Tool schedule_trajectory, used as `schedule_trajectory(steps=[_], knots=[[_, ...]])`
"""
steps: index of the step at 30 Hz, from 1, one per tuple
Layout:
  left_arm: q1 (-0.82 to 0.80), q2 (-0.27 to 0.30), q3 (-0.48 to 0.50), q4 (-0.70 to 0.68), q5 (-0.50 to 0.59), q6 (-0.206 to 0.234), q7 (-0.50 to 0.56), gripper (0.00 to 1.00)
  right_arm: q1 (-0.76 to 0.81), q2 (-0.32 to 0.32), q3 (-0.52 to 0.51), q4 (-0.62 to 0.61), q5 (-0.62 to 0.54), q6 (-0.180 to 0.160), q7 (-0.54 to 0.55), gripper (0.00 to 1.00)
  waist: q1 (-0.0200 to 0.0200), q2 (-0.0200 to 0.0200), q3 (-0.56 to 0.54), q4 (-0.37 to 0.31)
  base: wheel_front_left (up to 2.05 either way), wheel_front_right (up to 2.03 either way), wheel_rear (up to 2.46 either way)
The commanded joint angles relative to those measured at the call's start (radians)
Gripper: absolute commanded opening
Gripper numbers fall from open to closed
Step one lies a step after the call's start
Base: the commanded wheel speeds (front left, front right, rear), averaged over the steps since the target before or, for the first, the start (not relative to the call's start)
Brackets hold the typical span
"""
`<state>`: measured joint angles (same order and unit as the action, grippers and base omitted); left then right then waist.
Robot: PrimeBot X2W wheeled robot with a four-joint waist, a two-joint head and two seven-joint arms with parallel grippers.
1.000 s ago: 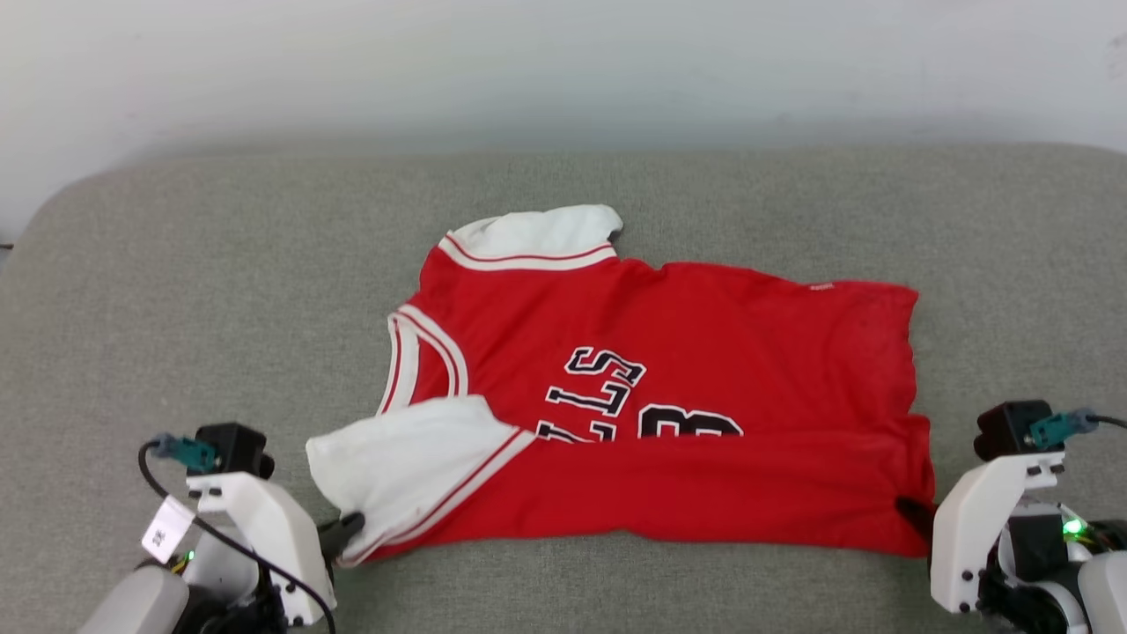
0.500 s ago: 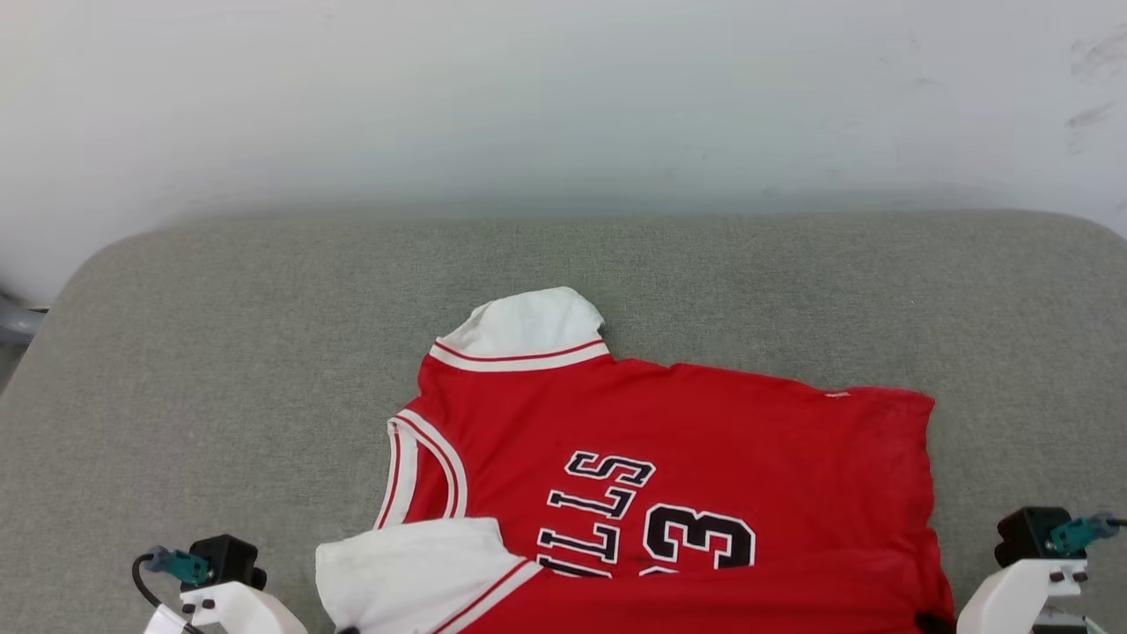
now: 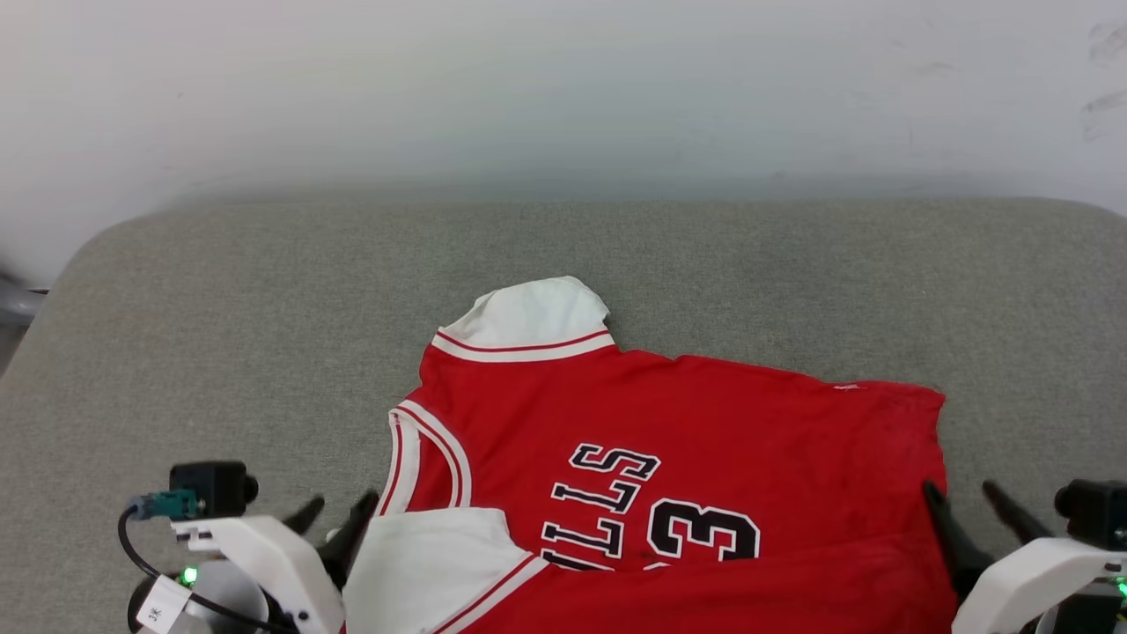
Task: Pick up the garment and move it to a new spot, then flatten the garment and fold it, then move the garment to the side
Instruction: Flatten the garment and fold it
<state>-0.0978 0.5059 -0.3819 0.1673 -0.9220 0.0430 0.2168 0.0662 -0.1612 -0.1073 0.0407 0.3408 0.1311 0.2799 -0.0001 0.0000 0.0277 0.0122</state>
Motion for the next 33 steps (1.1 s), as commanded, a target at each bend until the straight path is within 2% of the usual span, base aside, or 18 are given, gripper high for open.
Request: schedule_trajectory(steps=[1, 5, 9, 12, 15, 18, 22, 27, 32, 33], knots=[[-0.019, -0.008, 0.004, 0.001, 0.02, -0.009, -0.035, 1.0, -0.019, 0.008, -0.005, -0.007, -0.019, -0.001, -0.038, 1.0, 0.0001, 0.0, 0.005, -0.003, 0.0, 0.0, 0.0], [-0.086, -0.036, 0.022, -0.001, 0.1, 0.005, -0.185, 1.0, -0.054, 0.033, -0.022, -0.032, -0.073, -0.001, -0.175, 1.0, 0.0001, 0.0, 0.032, -0.012, 0.0, 0.0, 0.0], [-0.171, -0.051, 0.035, 0.003, 0.176, 0.011, -0.309, 1.0, -0.095, 0.048, -0.017, -0.07, -0.112, -0.001, -0.241, 1.0, 0.0001, 0.0, 0.084, -0.032, 0.0, 0.0, 0.0], [-0.239, -0.065, 0.035, 0.017, 0.199, 0.006, -0.344, 1.0, -0.132, 0.056, -0.012, -0.093, -0.115, -0.001, -0.263, 1.0, 0.0001, 0.0, 0.137, -0.052, 0.0, 0.0, 0.0], [-0.318, -0.052, 0.047, 0.042, 0.199, -0.009, -0.338, 1.0, -0.178, 0.064, 0.003, -0.107, -0.117, -0.001, -0.272, 1.0, 0.0001, 0.0, 0.195, -0.083, 0.0, 0.0, 0.0], [-0.397, -0.037, 0.042, 0.072, 0.197, -0.032, -0.295, 1.0, -0.216, 0.069, 0.01, -0.115, -0.122, -0.001, -0.277, 1.0, 0.0001, 0.0, 0.246, -0.111, 0.0, 0.0, 0.0], [-0.514, -0.009, 0.023, 0.13, 0.165, -0.09, -0.181, 1.0, -0.255, 0.079, 0.023, -0.11, -0.124, -0.001, -0.279, 1.0, 0.0001, 0.0, 0.29, -0.148, 0.0, 0.0, 0.0], [-0.653, 0.037, -0.035, 0.202, 0.109, -0.151, 0.044, 1.0, -0.286, 0.089, 0.038, -0.093, -0.123, -0.001, -0.283, 1.0, 0.0001, 0.0, 0.326, -0.192, 0.0, 0.0, 0.0], [-0.771, 0.079, -0.119, 0.228, 0.048, -0.171, 0.284, 1.0, -0.3, 0.098, 0.048, -0.081, -0.115, -0.001, -0.291, 1.0, 0.0001, 0.0, 0.362, -0.229, 0.0, 0.0, 0.0], [-0.771, 0.079, -0.119, 0.228, 0.048, -0.171, 0.284, 1.0, -0.3, 0.098, 0.048, -0.081, -0.115, -0.001, -0.291, 1.0, 0.0001, 0.0, 0.362, -0.229, 0.0, 0.0, 0.0]])
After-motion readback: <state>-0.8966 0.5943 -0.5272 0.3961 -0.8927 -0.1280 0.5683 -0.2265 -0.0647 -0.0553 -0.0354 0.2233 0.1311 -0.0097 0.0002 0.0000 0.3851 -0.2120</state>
